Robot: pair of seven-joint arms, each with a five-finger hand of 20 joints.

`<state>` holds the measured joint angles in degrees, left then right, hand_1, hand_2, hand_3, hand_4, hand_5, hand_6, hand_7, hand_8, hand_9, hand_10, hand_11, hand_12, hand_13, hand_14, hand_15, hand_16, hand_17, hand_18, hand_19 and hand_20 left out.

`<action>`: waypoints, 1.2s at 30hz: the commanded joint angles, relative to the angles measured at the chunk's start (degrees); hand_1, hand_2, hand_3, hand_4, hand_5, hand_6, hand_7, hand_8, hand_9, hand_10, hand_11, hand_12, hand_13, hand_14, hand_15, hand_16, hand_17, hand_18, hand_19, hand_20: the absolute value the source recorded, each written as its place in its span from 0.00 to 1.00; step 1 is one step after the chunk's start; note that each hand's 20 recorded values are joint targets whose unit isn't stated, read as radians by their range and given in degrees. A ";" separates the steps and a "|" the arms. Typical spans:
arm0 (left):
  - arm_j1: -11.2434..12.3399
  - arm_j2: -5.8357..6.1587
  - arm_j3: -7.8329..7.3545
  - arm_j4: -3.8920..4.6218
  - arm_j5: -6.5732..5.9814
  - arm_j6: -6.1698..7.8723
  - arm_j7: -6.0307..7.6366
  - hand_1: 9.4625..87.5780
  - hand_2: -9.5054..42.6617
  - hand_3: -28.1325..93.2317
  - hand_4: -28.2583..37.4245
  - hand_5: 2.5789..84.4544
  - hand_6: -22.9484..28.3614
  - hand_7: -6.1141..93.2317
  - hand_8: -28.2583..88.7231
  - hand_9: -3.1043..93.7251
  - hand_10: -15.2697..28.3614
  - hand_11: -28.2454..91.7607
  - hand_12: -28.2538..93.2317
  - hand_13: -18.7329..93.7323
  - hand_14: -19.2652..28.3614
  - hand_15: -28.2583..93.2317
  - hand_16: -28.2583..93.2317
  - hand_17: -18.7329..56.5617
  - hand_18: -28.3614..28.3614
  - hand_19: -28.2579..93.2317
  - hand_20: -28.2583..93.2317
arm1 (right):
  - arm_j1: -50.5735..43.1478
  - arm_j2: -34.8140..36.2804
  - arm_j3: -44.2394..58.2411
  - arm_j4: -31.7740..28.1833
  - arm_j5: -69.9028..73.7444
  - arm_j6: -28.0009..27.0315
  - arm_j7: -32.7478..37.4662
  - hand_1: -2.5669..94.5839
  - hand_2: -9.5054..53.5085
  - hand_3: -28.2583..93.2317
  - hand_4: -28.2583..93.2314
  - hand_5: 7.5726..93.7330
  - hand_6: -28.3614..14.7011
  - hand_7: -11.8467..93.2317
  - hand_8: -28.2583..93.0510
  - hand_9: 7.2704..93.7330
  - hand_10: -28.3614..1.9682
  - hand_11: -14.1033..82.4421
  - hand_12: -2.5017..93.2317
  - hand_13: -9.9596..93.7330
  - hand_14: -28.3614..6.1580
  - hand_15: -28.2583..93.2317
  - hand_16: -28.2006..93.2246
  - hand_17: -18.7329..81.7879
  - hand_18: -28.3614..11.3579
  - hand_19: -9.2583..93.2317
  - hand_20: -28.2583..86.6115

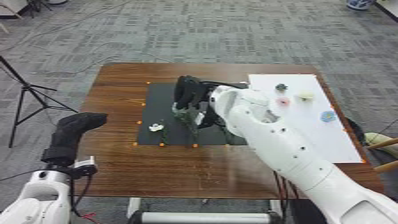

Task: Arrange flowers

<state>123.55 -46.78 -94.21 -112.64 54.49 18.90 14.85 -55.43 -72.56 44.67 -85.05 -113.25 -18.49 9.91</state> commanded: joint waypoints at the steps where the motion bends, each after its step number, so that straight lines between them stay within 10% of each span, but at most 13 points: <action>1: -1.57 -0.73 1.72 0.48 -0.20 -1.76 0.43 0.16 0.16 0.84 0.00 0.69 0.44 0.35 0.15 0.61 0.63 0.46 0.36 0.56 0.73 0.42 0.26 0.30 0.76 0.39 0.42 | -3.44 -8.80 1.90 3.26 -4.62 1.12 -0.05 0.63 0.00 0.74 0.06 0.83 0.73 0.33 0.28 0.97 0.69 0.19 0.40 0.96 0.75 0.67 0.54 0.73 0.32 1.00 0.70; 19: -2.95 -1.80 3.80 1.31 -0.08 -2.63 0.51 0.16 0.13 0.85 0.00 0.70 0.46 0.40 0.13 0.61 0.63 0.49 0.35 0.57 0.71 0.43 0.25 0.30 0.76 0.38 0.42 | -6.76 -13.46 3.80 8.88 -10.38 9.78 -1.93 0.62 0.03 0.72 0.08 0.79 0.75 0.31 0.25 0.89 0.67 0.19 0.26 0.98 0.75 0.63 0.54 0.74 0.34 1.00 0.69; 36: -3.07 -1.88 3.53 1.17 0.52 -3.67 -0.05 0.17 0.11 0.85 0.00 0.70 0.46 0.38 0.13 0.61 0.65 0.49 0.35 0.56 0.73 0.45 0.25 0.29 0.76 0.38 0.42 | -6.00 -11.35 5.18 6.75 -8.95 2.86 -0.01 0.49 0.00 0.79 0.10 0.61 0.75 0.27 0.15 0.68 0.50 0.24 0.17 0.94 0.71 0.62 0.53 0.72 0.34 1.00 0.67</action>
<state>120.33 -48.06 -90.28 -111.10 54.62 16.27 15.26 -62.10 -85.13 49.21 -76.41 -123.52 -12.76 8.83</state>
